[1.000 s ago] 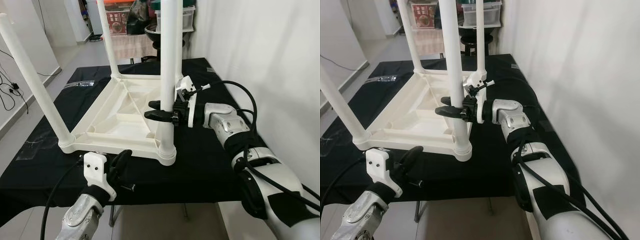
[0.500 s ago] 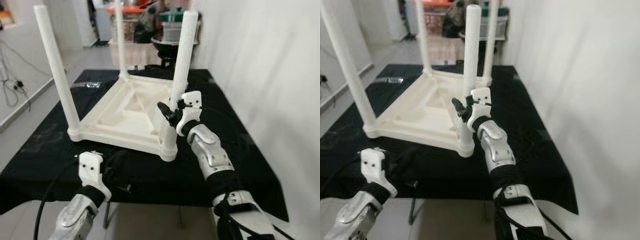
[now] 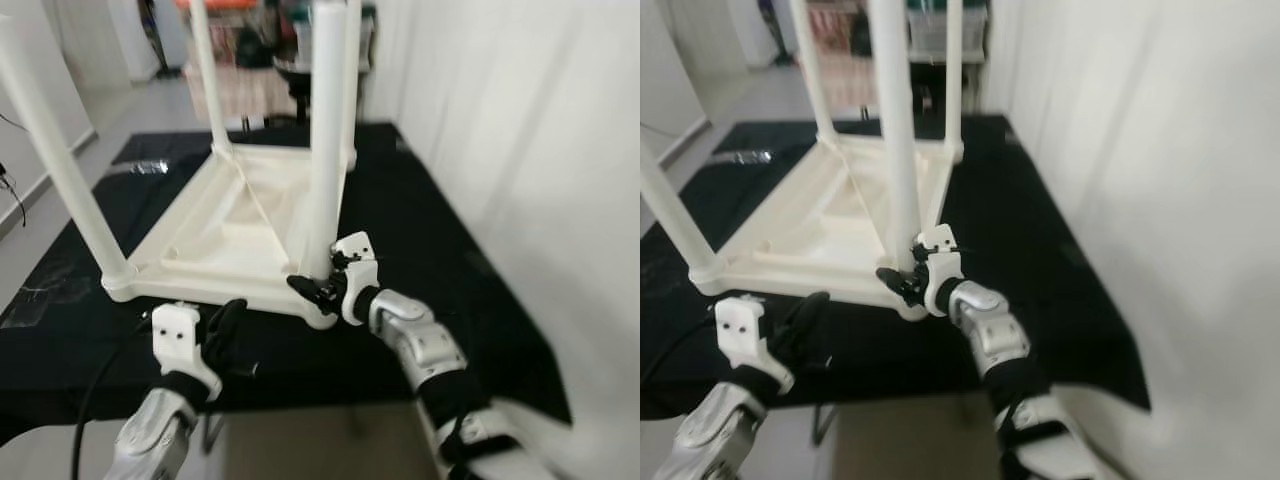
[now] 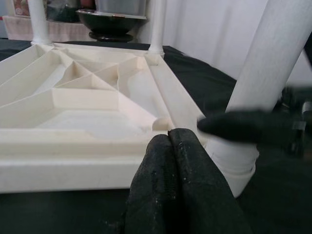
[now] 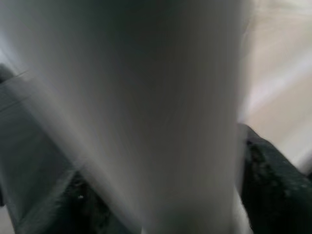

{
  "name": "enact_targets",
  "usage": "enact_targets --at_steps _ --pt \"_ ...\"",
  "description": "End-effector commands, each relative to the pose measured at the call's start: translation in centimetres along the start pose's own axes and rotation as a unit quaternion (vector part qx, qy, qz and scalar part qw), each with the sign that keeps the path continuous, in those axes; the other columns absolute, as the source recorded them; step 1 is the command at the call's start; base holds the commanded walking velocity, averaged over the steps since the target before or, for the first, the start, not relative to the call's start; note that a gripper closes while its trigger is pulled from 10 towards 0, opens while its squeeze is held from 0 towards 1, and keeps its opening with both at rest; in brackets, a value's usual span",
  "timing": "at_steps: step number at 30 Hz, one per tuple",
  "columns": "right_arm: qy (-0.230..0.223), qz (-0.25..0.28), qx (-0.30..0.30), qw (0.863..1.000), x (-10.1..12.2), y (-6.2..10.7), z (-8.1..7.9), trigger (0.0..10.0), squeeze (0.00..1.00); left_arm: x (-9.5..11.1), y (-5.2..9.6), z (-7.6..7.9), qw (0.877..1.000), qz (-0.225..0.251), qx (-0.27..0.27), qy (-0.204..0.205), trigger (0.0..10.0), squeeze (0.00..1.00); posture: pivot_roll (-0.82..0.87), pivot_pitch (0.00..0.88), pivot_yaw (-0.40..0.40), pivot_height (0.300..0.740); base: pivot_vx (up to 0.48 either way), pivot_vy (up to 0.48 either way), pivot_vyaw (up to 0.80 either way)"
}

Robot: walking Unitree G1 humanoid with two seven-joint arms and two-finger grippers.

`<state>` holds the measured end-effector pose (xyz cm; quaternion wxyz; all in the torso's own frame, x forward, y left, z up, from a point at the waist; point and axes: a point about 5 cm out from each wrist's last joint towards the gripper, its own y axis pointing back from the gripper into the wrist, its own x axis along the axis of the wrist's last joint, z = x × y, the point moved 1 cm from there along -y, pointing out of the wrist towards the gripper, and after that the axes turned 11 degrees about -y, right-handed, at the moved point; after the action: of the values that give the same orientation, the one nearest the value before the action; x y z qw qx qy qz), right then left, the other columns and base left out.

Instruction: Building children table

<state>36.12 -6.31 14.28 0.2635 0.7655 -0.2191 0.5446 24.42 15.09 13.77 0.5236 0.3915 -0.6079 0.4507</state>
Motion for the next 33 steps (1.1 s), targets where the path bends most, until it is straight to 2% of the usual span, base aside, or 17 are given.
enact_targets --at_steps 1,3,5,6,12,14,16,17,24,28,30,33 --pt "0.023 0.022 0.068 0.997 2.1 -0.4 -0.8 10.0 1.0 -0.5 0.2 0.0 1.0 -0.012 -0.001 0.004 10.0 0.0 -0.06 0.0 0.02 0.74 0.0 0.0 0.0" --pt "0.043 0.024 0.122 0.991 4.2 0.1 -0.4 10.0 1.0 -0.5 0.2 0.0 1.0 -0.012 -0.002 0.005 10.0 0.0 -0.05 0.0 0.019 0.74 0.0 0.0 0.0" --pt "0.083 0.009 0.155 0.984 5.4 0.6 -0.1 10.0 1.0 -0.5 0.2 0.0 1.0 -0.012 -0.002 0.005 10.0 0.0 -0.05 0.0 0.016 0.74 0.0 0.0 0.0" --pt "0.088 -0.001 0.171 0.981 5.9 0.8 0.1 10.0 0.0 -0.5 0.2 0.0 1.0 -0.012 -0.001 0.005 10.0 0.0 -0.04 0.0 0.012 0.74 0.0 0.0 0.0" --pt "0.087 -0.019 0.203 0.975 6.8 1.2 0.3 10.0 0.0 -0.5 0.2 0.1 1.0 -0.011 0.0 0.004 10.0 0.0 -0.03 0.0 0.01 0.74 0.0 0.0 0.0" --pt "0.086 -0.034 0.233 0.968 7.3 1.4 0.2 10.0 0.0 -0.5 0.2 0.2 1.0 -0.012 0.0 0.005 10.0 0.0 -0.02 0.0 0.005 0.74 0.0 0.0 0.0" --pt "0.086 -0.034 0.233 0.968 7.3 1.4 0.2 10.0 0.0 -0.5 0.2 0.2 1.0 -0.012 0.0 0.005 10.0 0.0 -0.02 0.0 0.005 0.74 0.0 0.0 0.0" --pt "0.079 -0.036 0.241 0.967 7.6 1.3 0.3 0.0 0.0 -0.5 0.2 0.2 1.0 -0.012 0.0 0.005 10.0 0.0 -0.02 0.0 0.003 0.74 0.0 0.0 0.0" --pt "0.064 -0.038 0.23 0.97 7.6 1.1 0.7 0.0 0.0 -0.5 0.2 0.4 1.0 -0.011 0.0 0.006 10.0 0.0 -0.02 0.0 0.001 0.74 0.0 0.0 0.0" --pt "0.069 -0.051 0.193 0.977 6.4 1.1 1.5 0.0 0.0 -0.5 0.3 0.5 1.0 -0.011 0.0 0.007 10.0 0.0 -0.03 0.0 0.004 0.74 0.0 0.0 0.0" --pt "0.087 -0.064 0.14 0.984 5.3 1.2 2.3 0.0 0.0 -0.5 0.4 0.5 1.0 -0.011 -0.001 0.008 10.0 0.0 -0.03 0.0 -0.002 0.74 0.0 0.0 0.0" --pt "0.089 -0.067 0.124 0.986 4.9 1.2 2.5 0.0 0.0 -0.5 0.4 0.5 1.0 -0.011 -0.001 0.008 10.0 0.0 -0.03 0.0 -0.002 0.74 0.0 0.0 0.0"
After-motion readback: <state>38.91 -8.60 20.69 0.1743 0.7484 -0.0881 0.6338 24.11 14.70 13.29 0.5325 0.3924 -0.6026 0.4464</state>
